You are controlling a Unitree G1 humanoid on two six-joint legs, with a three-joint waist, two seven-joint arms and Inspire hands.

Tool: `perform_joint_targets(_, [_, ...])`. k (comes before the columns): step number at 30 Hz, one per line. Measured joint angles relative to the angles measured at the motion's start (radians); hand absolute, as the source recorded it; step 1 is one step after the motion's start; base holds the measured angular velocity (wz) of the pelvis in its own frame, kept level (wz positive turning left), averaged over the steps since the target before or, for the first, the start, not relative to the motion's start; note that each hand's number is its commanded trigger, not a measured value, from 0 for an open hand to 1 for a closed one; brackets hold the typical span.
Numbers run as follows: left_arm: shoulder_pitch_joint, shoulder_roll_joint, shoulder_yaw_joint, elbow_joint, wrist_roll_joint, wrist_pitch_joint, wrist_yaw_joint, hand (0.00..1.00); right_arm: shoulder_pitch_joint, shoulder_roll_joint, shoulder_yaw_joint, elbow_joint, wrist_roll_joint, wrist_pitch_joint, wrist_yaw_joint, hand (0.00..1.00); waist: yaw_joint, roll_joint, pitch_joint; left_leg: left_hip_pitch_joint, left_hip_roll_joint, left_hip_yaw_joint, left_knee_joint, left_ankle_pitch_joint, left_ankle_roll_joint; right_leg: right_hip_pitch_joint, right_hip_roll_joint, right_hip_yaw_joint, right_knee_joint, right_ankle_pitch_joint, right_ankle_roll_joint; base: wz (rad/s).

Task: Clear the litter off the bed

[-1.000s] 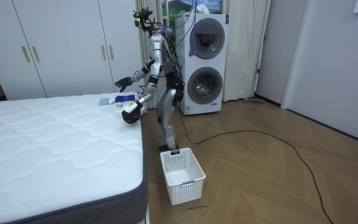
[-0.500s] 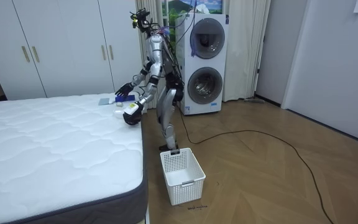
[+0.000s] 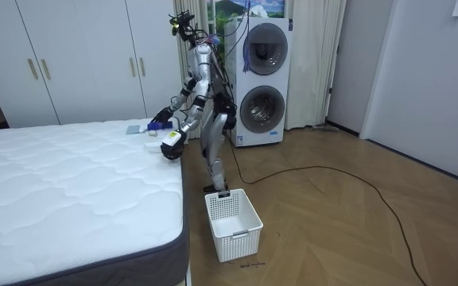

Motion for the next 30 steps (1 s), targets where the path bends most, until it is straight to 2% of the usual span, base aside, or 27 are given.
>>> perform_joint_targets(4, [0.003, -0.003, 0.000, 0.000, -0.011, 0.005, 0.000, 1.00, 0.000, -0.018, 0.000, 0.005, 0.003, -0.004, 0.014, 0.00, 0.001, 0.021, -0.0017, -0.002, -0.002, 0.000, 0.005, 0.000, 0.000, -0.003, -0.002, 0.001, 0.007, -0.001, -0.002, 0.00])
perform_joint_targets(14, [0.005, -0.009, 0.000, -0.002, -0.028, 0.014, 0.000, 1.00, -0.022, -0.022, -0.001, 0.068, 0.000, -0.016, 0.041, 0.00, -0.002, 0.016, -0.0049, -0.020, -0.008, -0.005, 0.023, 0.000, 0.000, -0.020, -0.008, 0.003, 0.028, -0.008, -0.001, 0.00])
perform_joint_targets(18, [0.011, -0.010, -0.001, -0.004, -0.028, 0.013, 0.000, 1.00, -0.018, -0.021, 0.000, 0.074, 0.001, -0.015, 0.041, 0.00, -0.003, 0.007, -0.0099, -0.021, -0.013, -0.008, 0.033, 0.001, 0.000, -0.019, -0.015, 0.002, 0.039, -0.013, 0.002, 0.02])
perform_joint_targets(22, [0.017, -0.010, -0.002, -0.008, -0.029, 0.014, 0.001, 1.00, -0.015, -0.021, 0.000, 0.091, 0.001, -0.015, 0.033, 0.00, -0.003, 0.007, -0.0106, -0.036, -0.018, -0.029, 0.048, 0.001, 0.001, -0.019, -0.020, -0.017, 0.039, -0.013, 0.002, 0.11])
perform_joint_targets(23, [0.018, -0.010, -0.002, -0.008, -0.030, 0.014, 0.001, 1.00, -0.015, -0.021, 0.000, 0.098, 0.000, -0.015, 0.032, 0.06, -0.002, 0.007, -0.0106, -0.038, -0.018, -0.031, 0.052, 0.001, 0.001, -0.018, -0.020, -0.020, 0.039, -0.013, 0.002, 0.09])
perform_joint_targets(24, [0.021, -0.010, -0.002, -0.008, -0.030, 0.014, 0.001, 1.00, -0.018, -0.022, 0.000, 0.110, -0.002, -0.014, 0.030, 0.53, 0.000, 0.008, -0.0108, -0.040, -0.018, -0.033, 0.056, 0.001, 0.001, -0.017, -0.021, -0.024, 0.039, -0.013, 0.002, 0.06])
perform_joint_targets(25, [0.023, -0.010, -0.002, -0.008, -0.034, 0.015, 0.002, 1.00, -0.020, -0.022, 0.000, 0.116, -0.003, -0.013, 0.027, 0.74, 0.003, 0.008, -0.0108, -0.041, -0.018, -0.034, 0.057, 0.001, 0.001, -0.016, -0.021, -0.026, 0.039, -0.014, 0.003, 0.05])
perform_joint_targets(26, [0.024, -0.010, -0.002, -0.008, -0.036, 0.017, 0.002, 1.00, -0.020, -0.022, 0.000, 0.118, -0.004, -0.013, 0.024, 1.00, 0.004, 0.009, -0.0108, -0.042, -0.018, -0.036, 0.058, 0.001, 0.001, -0.016, -0.022, -0.027, 0.039, -0.014, 0.003, 0.04])
perform_joint_targets(30, [0.026, -0.010, -0.002, -0.012, -0.047, 0.019, 0.002, 1.00, -0.021, -0.029, -0.001, 0.131, -0.005, -0.015, -0.006, 1.00, 0.015, 0.011, -0.0103, -0.045, -0.018, -0.038, 0.056, 0.000, 0.002, -0.019, -0.021, -0.028, 0.040, -0.014, 0.003, 0.01])
